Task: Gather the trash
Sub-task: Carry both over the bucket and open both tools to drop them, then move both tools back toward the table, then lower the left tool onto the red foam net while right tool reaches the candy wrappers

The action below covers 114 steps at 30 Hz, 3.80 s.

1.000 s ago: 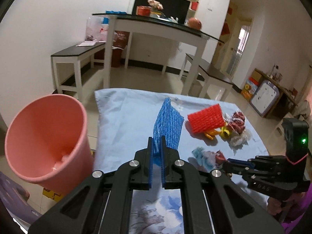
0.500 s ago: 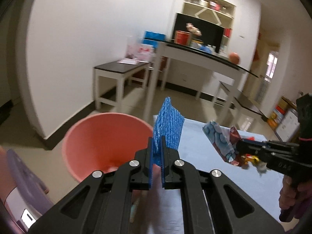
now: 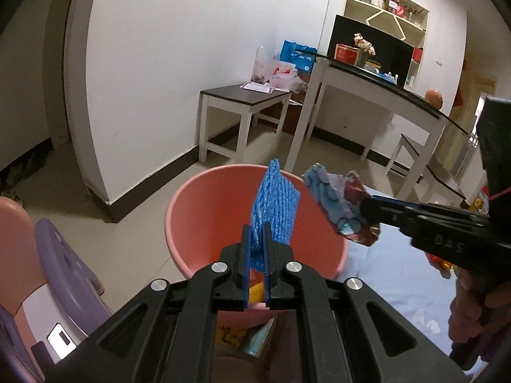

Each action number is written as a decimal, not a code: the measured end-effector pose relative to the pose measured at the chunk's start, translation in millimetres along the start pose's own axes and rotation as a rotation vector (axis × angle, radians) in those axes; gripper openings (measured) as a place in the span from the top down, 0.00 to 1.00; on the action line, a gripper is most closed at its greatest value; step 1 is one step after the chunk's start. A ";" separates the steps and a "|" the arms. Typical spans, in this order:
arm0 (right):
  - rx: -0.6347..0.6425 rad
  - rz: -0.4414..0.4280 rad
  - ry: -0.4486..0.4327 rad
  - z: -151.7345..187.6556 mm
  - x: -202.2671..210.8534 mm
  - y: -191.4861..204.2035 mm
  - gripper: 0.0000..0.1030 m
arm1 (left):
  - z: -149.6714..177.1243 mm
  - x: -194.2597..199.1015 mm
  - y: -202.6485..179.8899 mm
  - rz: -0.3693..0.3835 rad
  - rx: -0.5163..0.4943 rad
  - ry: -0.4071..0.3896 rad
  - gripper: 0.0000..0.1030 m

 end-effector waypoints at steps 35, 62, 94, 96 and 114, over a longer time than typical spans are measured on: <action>-0.046 0.017 -0.095 44.5 72.9 -32.2 0.61 | 17.1 7.1 -55.2 0.146 -0.007 -0.003 0.86; 0.033 0.063 -0.234 55.8 141.5 -12.9 0.55 | 77.4 63.8 -126.2 0.263 -0.110 0.007 0.78; 0.238 -0.010 -0.058 60.0 119.4 28.4 0.59 | 106.5 100.3 -189.6 0.343 -0.366 0.002 0.78; 0.271 -0.006 -0.039 63.4 115.6 33.8 0.64 | 106.6 98.4 -188.9 0.351 -0.364 0.012 0.78; 0.266 0.060 0.072 65.7 81.5 23.8 0.68 | 107.8 79.2 -180.8 0.339 -0.356 0.076 0.78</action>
Point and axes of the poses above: each gripper's, at about its wrist camera, not at the fingertips, and x roughly against the way its jaws point, y to its left, z to its underside, the point moved 6 cm from there along -x, roughly the way its jaws point, and after that the axes turned 4 degrees about y, right-handed, at the moved point
